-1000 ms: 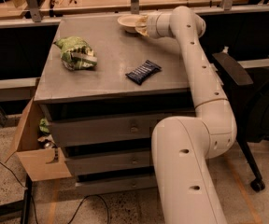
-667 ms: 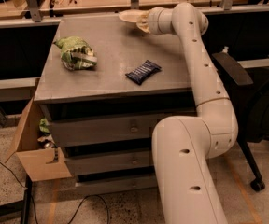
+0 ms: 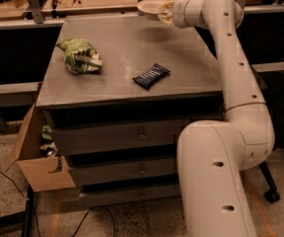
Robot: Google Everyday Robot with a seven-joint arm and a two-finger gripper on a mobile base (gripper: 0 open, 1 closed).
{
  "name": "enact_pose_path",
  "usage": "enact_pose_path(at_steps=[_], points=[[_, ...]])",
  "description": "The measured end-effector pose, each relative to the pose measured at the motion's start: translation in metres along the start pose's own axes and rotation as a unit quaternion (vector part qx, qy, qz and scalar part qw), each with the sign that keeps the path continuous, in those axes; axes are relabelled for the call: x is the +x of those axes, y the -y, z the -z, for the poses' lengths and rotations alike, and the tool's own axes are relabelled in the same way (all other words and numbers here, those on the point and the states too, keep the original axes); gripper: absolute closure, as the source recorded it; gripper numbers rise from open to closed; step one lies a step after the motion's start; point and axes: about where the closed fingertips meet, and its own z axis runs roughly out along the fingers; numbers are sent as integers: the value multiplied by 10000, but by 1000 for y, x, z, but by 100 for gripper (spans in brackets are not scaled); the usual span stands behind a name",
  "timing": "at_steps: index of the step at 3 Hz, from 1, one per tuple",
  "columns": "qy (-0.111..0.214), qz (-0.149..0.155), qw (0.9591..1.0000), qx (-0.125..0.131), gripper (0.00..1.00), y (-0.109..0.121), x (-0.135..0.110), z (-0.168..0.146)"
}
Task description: Move paper bowl near rxbar blueberry
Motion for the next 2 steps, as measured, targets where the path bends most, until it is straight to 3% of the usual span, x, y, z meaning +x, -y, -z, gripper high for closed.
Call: enact_pose_path(at_steps=[1, 2], points=[[-63, -78, 9999, -69, 100, 1, 7, 22], [-179, -118, 9997, 96, 100, 20, 11, 67]])
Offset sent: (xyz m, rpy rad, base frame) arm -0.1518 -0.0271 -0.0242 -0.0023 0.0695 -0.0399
